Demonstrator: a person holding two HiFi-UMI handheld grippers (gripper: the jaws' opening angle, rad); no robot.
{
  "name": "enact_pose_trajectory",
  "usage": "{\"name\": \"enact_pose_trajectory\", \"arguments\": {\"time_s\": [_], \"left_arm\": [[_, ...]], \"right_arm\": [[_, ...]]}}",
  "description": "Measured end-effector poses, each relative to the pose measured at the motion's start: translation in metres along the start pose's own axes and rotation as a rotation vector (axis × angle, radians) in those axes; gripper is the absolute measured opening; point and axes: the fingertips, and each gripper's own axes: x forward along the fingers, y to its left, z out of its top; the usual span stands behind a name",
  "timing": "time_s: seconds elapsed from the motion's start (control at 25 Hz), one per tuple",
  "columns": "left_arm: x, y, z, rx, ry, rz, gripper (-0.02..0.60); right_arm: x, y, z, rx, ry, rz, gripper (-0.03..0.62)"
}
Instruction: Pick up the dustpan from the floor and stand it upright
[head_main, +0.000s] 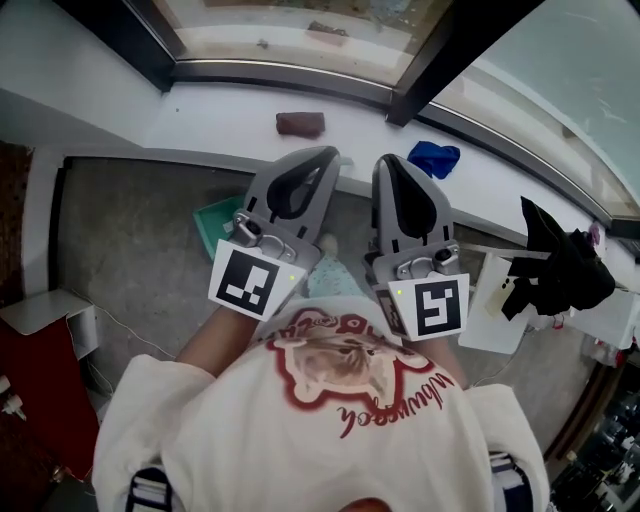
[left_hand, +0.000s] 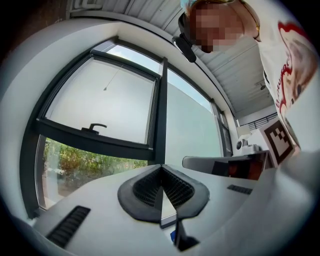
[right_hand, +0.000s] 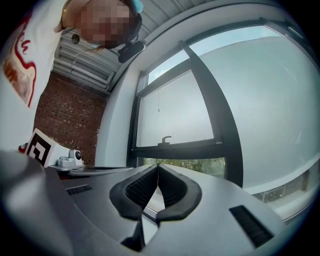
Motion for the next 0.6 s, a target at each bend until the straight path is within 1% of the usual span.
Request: {"name": "enact_pose_trajectory", "arguments": {"time_s": [0.2,0.4,0.6], "left_arm": [[0.039,0.024,-0.015,0.038,0.017,0.036,0.020],[0.060,0.050,-0.035,0.023,0.047,0.068,0.020],[0.067,0.077,-0.077,-0.008,0.106,0.089,0.020]], "right_arm": [[0.039,-0.030,-0.011,-0.010,-0.012,0.045,0.023],[0.067,-0.044,-0.039,0.023,0.030,0.022,0.023],[0.077,-0.047,-0.082,0.038,0.067,0.037,0.023]]}}
